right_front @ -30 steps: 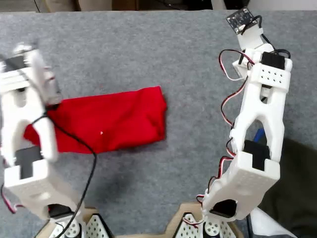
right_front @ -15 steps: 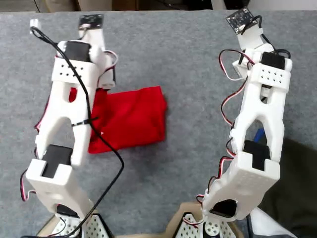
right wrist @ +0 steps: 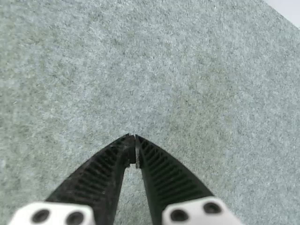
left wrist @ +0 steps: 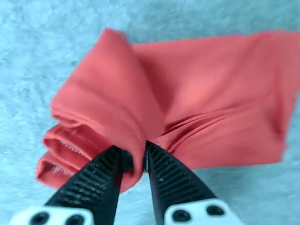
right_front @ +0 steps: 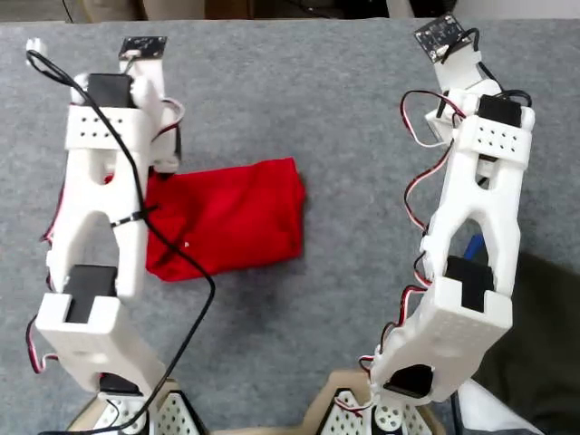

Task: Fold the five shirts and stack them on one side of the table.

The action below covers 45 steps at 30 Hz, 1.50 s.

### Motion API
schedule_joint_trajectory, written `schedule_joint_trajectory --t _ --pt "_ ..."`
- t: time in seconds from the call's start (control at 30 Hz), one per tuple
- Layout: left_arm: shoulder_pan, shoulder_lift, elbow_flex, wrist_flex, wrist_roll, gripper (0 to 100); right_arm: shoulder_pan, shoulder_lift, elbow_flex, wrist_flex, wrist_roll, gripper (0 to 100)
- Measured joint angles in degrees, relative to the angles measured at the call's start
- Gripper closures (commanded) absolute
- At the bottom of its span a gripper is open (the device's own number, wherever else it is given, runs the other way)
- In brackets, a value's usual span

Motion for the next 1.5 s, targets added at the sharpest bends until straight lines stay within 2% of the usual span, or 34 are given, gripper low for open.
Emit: schedule_joint_trajectory --t 0.17,0.3,0.73,0.97,1.33,1.4,1.5 --pt "-3.0 0.0 5.1 0.0 -9.2 98 0.0 0.0 0.0 0.0 0.0 99.1" --pt "-1.0 0.0 6.9 0.0 -10.4 98 0.0 0.0 0.0 0.0 0.7 99.1" --pt "23.4 2.1 -0.2 -0.4 -2.8 98 0.0 0.0 0.0 0.0 0.7 99.1" --pt "25.8 17.0 -9.3 -0.5 3.6 98 0.0 0.0 0.0 0.0 0.7 99.1" --pt "27.4 38.1 -35.3 -0.4 12.7 98 0.0 0.0 0.0 0.0 1.1 99.1" --pt "28.7 39.0 -36.9 -0.4 12.9 93 0.0 0.0 0.0 0.0 1.1 99.1" --pt "29.6 39.6 -37.7 -0.2 13.1 81 0.0 0.0 0.0 0.0 1.3 99.1"
